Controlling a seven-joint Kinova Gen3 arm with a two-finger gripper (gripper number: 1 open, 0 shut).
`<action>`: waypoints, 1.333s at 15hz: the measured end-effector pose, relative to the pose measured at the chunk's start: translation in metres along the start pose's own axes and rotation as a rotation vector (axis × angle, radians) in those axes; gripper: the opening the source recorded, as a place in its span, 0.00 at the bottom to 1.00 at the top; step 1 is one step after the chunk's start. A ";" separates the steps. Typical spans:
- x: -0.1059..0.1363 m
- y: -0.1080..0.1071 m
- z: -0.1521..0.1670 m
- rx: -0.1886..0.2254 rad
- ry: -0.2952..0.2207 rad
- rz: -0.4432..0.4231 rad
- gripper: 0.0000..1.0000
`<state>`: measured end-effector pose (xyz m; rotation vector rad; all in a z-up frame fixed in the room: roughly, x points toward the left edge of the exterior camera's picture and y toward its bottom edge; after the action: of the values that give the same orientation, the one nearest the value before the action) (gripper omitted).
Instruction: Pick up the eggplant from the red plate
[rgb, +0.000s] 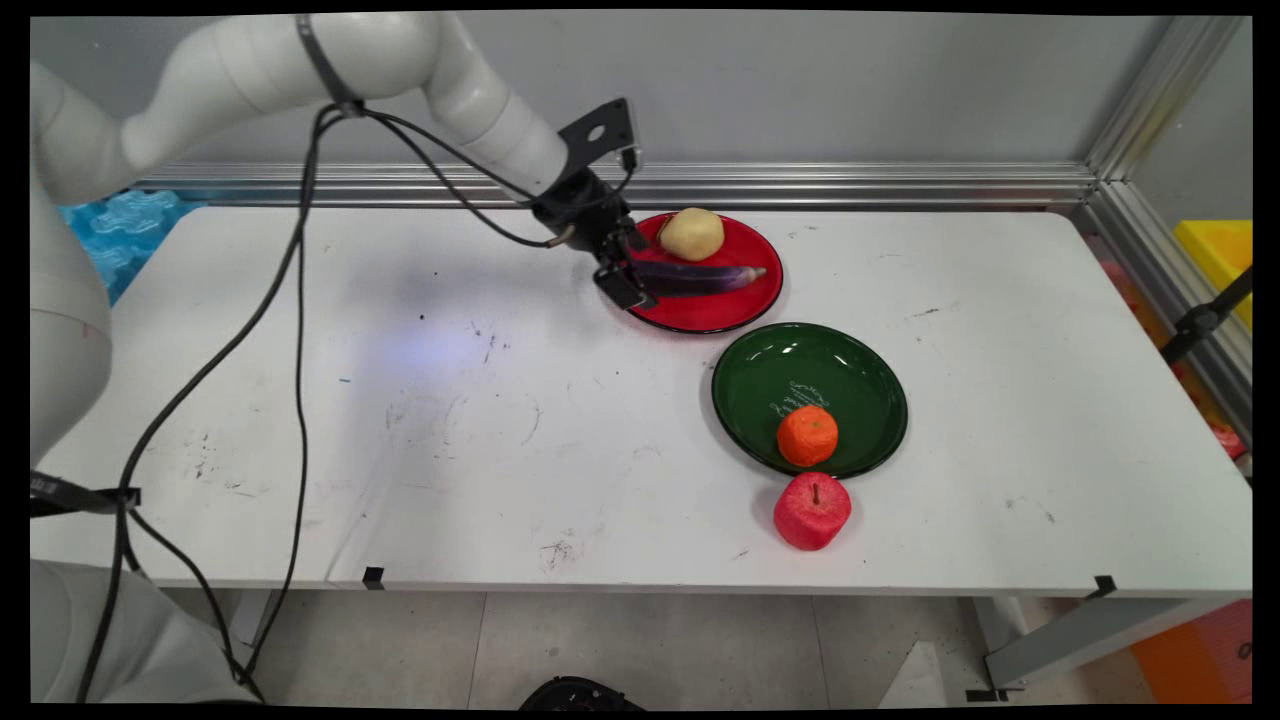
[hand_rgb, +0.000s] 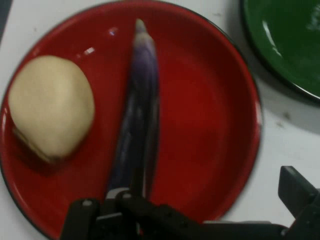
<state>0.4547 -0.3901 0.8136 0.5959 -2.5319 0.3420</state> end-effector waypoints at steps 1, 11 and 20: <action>0.001 -0.005 0.007 0.003 0.008 0.004 1.00; 0.006 -0.038 0.069 0.011 0.064 0.045 1.00; 0.005 -0.056 0.096 0.011 0.076 0.090 0.00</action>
<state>0.4364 -0.4737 0.7425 0.4651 -2.4905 0.4036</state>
